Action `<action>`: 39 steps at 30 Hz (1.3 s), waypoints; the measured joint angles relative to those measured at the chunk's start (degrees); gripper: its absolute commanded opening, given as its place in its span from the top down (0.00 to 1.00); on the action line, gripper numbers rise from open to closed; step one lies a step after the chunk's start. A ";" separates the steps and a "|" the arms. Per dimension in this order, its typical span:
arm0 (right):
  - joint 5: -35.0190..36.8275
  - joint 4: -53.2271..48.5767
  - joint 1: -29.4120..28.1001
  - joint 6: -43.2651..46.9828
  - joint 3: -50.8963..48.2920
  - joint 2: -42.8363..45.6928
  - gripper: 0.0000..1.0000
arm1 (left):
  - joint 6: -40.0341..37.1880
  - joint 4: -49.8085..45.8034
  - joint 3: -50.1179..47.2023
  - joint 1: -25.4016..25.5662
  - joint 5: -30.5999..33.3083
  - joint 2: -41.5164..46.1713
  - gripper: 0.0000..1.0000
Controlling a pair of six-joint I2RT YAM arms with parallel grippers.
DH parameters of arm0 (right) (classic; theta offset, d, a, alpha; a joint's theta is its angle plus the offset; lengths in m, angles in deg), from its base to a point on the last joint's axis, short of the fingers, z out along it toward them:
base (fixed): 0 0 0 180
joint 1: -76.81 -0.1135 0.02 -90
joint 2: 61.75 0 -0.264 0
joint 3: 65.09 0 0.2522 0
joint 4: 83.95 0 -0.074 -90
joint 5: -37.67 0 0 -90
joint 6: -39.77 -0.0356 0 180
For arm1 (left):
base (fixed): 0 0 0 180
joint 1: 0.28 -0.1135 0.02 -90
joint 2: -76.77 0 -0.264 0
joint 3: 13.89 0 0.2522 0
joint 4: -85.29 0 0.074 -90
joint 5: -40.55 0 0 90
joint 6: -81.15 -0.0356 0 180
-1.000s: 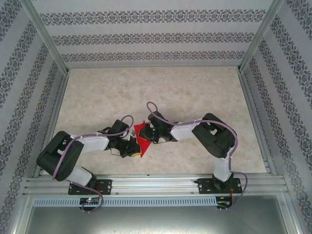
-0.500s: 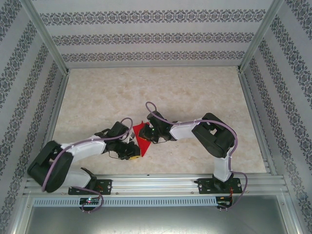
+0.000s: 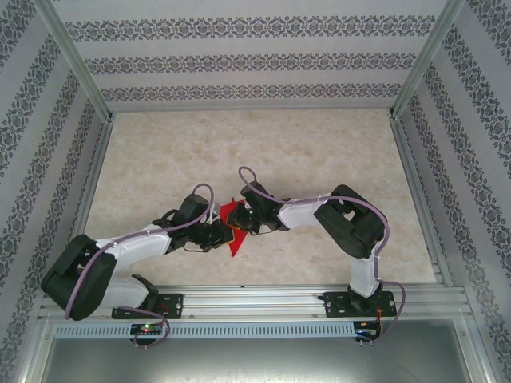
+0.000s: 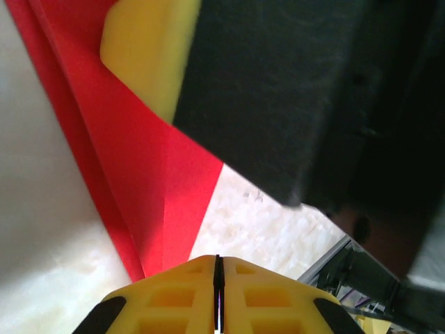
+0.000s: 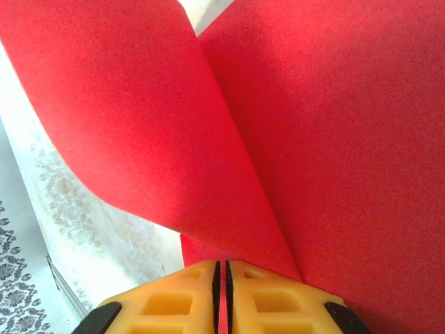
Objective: Fold a paper plane with a square sheet of paper (pick it up from the middle)
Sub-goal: Fourth fold the wing at the center of the table.
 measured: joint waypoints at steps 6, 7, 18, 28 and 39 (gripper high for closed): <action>-0.02 0.02 0.00 0.00 0.00 -0.07 0.85 | 0.59 3.98 -0.24 0.00 -0.37 -3.61 0.88; -0.02 0.02 0.00 0.00 0.00 -0.07 0.85 | 0.59 4.31 -0.24 0.00 -0.68 -4.57 0.87; -0.20 0.04 0.00 0.00 0.00 -0.11 0.85 | -0.52 6.62 -0.33 0.02 -4.04 -10.93 0.87; -0.24 0.00 0.00 0.00 0.00 -0.11 0.85 | -5.09 4.52 0.48 2.56 -4.50 -10.88 0.84; -0.46 -0.04 0.02 0.00 -0.02 -0.11 0.85 | -5.97 3.41 0.59 4.79 -1.84 -10.14 0.85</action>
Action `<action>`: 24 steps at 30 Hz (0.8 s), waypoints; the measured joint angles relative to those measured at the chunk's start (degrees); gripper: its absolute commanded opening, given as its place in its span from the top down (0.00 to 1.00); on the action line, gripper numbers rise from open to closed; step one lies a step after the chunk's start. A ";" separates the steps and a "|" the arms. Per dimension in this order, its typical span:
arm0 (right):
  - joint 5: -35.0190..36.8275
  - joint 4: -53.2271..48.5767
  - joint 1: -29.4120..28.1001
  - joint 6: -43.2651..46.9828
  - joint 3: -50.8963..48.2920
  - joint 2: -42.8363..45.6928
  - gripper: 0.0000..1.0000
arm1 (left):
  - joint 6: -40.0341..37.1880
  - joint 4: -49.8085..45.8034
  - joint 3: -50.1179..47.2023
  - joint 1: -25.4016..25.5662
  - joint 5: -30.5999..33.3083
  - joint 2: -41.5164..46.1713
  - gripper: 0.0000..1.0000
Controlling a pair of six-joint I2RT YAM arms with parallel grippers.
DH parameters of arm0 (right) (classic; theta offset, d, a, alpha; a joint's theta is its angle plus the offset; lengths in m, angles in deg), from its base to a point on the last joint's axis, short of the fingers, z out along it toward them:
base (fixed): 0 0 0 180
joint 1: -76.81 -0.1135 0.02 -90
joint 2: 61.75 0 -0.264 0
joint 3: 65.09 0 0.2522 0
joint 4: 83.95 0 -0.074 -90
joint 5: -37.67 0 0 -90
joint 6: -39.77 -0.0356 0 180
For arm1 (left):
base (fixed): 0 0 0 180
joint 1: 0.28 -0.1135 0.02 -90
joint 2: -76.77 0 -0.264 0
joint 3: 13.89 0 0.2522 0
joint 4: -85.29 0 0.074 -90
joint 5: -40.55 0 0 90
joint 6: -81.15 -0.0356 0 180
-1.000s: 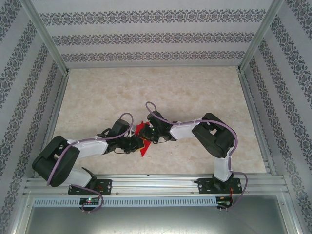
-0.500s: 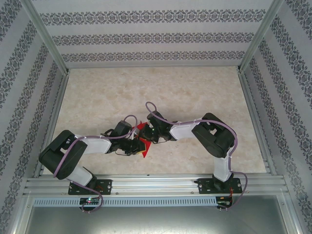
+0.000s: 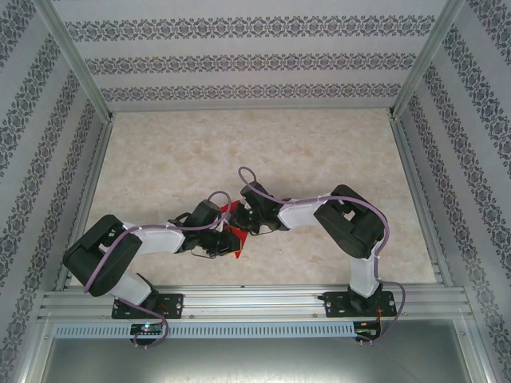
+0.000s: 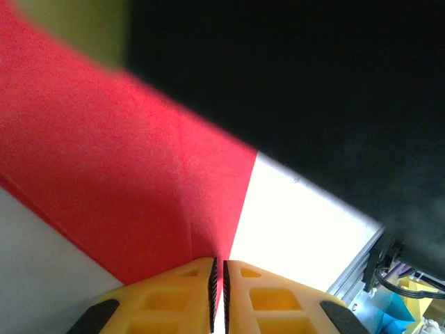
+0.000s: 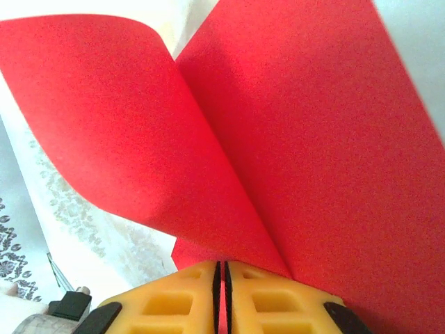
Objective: Fold a paper plane with a square sheet of paper (pick it up from the middle)
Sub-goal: Fourth fold the wing at the center of the table.
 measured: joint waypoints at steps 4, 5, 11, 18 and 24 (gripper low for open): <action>-0.26 0.00 0.00 0.00 -0.11 0.00 0.85 | -0.15 -0.04 0.00 0.76 0.90 0.33 0.85; -0.31 0.00 0.00 0.00 -0.13 0.00 0.85 | -0.15 -0.04 -0.02 0.90 1.11 0.44 0.85; -0.39 0.00 0.00 0.00 -0.13 0.00 0.85 | -0.15 -0.74 -0.55 2.16 2.54 1.90 0.86; -0.39 0.00 0.00 0.22 -0.15 0.00 0.85 | -0.13 -3.17 -2.43 3.43 2.05 5.09 0.86; -0.46 0.00 0.02 0.26 -0.17 0.00 0.85 | -0.15 -3.19 -2.36 3.43 1.77 4.76 0.86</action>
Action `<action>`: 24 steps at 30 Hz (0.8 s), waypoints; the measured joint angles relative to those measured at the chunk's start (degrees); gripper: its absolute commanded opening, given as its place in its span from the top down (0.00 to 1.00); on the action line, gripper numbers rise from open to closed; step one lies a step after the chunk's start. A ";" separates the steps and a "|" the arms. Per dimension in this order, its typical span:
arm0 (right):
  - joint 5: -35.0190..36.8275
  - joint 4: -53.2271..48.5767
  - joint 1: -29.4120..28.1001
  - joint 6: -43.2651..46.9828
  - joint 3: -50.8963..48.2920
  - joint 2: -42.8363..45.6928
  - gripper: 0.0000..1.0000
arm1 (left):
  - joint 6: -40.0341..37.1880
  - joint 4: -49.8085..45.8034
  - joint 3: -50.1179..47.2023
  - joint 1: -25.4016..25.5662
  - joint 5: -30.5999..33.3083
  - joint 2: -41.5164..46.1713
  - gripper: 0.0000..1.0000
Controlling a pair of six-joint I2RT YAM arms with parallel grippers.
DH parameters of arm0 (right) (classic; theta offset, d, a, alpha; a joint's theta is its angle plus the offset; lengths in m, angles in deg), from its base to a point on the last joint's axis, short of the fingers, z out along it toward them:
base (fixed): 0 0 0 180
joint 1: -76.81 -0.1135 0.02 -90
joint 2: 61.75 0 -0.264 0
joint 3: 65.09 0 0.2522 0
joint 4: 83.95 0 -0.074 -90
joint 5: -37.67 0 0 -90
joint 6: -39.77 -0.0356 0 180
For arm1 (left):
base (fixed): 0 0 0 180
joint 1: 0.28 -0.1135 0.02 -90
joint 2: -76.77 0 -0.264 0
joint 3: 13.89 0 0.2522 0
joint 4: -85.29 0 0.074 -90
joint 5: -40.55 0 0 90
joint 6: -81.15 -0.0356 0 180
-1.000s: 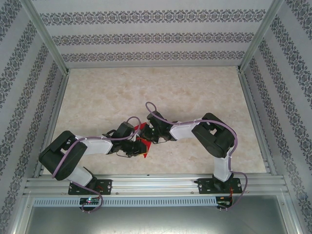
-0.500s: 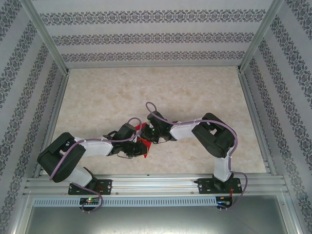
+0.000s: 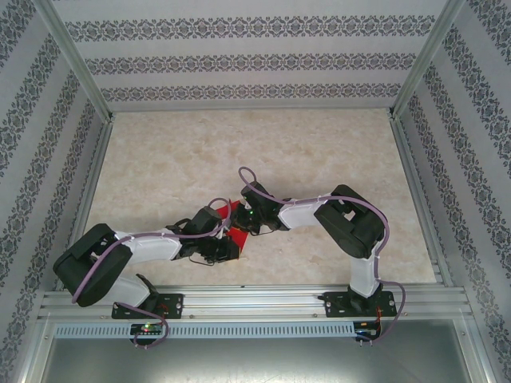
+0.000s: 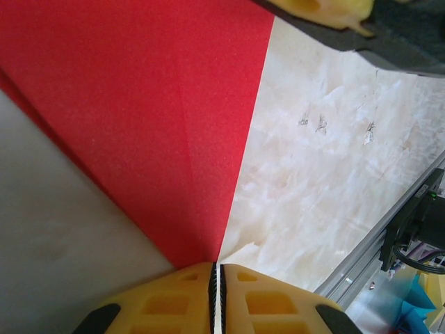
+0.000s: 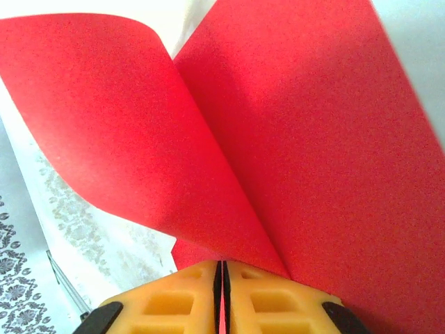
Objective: Fold a paper plane with a square sheet of paper (pick it up from the middle)
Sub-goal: Fourth fold the wing at the center of the table.
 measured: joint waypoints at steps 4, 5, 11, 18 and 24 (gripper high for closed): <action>-0.09 0.07 0.07 0.42 -0.09 0.02 0.85 | 0.00 -1.66 0.04 0.04 -0.61 1.57 0.91; -0.09 0.11 0.07 0.39 -0.09 0.02 0.85 | -0.02 -3.78 0.02 0.48 -0.94 3.26 0.91; -0.11 0.50 0.07 0.44 -0.15 0.02 0.85 | 0.46 -16.65 0.09 -1.66 5.73 24.79 0.89; 0.02 1.60 0.07 -0.33 -0.81 0.17 0.85 | 5.20 -13.64 -4.83 -12.72 5.73 29.11 0.87; 2.86 5.05 -0.44 -5.90 -2.64 0.66 0.86 | 6.05 -12.79 -2.38 -12.79 5.03 22.16 0.87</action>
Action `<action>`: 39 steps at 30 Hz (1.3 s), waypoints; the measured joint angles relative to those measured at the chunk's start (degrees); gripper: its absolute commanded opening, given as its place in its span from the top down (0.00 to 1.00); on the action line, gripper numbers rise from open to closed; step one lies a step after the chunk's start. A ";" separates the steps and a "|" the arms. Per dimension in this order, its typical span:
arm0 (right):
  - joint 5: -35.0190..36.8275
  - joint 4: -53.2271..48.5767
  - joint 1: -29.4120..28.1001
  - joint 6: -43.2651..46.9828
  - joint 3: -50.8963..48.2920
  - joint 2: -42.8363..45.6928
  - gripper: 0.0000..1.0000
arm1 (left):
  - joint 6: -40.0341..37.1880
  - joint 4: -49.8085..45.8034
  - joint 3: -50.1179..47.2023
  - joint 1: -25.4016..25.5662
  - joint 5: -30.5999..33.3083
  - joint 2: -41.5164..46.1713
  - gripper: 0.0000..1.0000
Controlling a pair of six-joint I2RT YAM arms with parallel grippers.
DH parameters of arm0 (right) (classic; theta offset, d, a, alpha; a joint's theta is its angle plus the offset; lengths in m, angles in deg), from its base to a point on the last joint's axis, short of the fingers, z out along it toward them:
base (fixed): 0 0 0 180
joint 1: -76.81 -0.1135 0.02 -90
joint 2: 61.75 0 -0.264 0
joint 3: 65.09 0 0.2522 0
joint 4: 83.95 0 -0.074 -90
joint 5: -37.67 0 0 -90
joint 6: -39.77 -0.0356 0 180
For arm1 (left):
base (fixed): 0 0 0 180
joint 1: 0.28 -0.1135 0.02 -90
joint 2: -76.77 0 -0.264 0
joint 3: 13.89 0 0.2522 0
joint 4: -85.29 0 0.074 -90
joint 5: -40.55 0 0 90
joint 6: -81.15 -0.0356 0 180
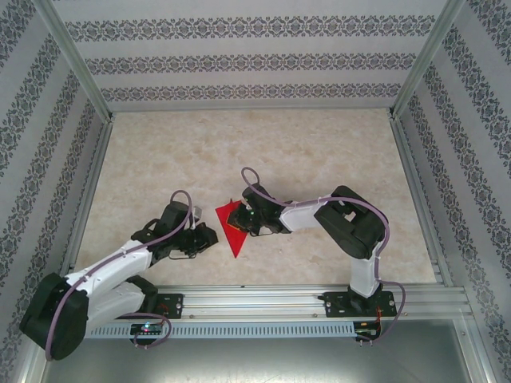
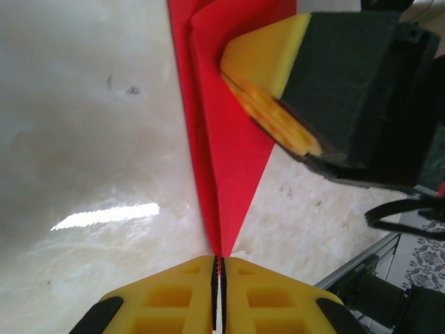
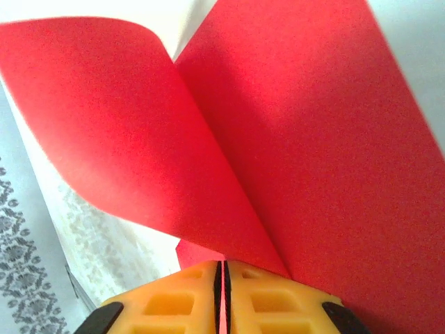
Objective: Fold a paper plane with a square sheet of paper (pick it up from the middle)
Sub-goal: Fourth fold the wing at the center of the table.
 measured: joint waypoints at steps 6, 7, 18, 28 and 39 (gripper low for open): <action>7.89 6.27 -2.56 -12.41 -2.05 -0.17 0.87 | 0.00 1.36 4.07 -0.11 -0.48 -4.74 0.86; 9.51 7.98 -3.08 -14.45 -2.58 -0.35 0.87 | 0.02 1.92 4.09 -0.11 -0.81 -5.27 0.86; 19.28 10.27 -5.88 -23.58 -3.10 -0.55 0.86 | 0.07 4.50 4.70 -0.11 -3.32 -11.54 0.86; 19.23 9.33 -5.88 -23.32 -2.64 -0.55 0.86 | 0.31 7.89 4.81 -0.11 -2.73 -18.32 0.87; 16.55 5.57 -5.01 -17.94 -0.92 -0.26 0.83 | 0.72 9.81 2.93 -0.09 -0.17 -20.65 0.90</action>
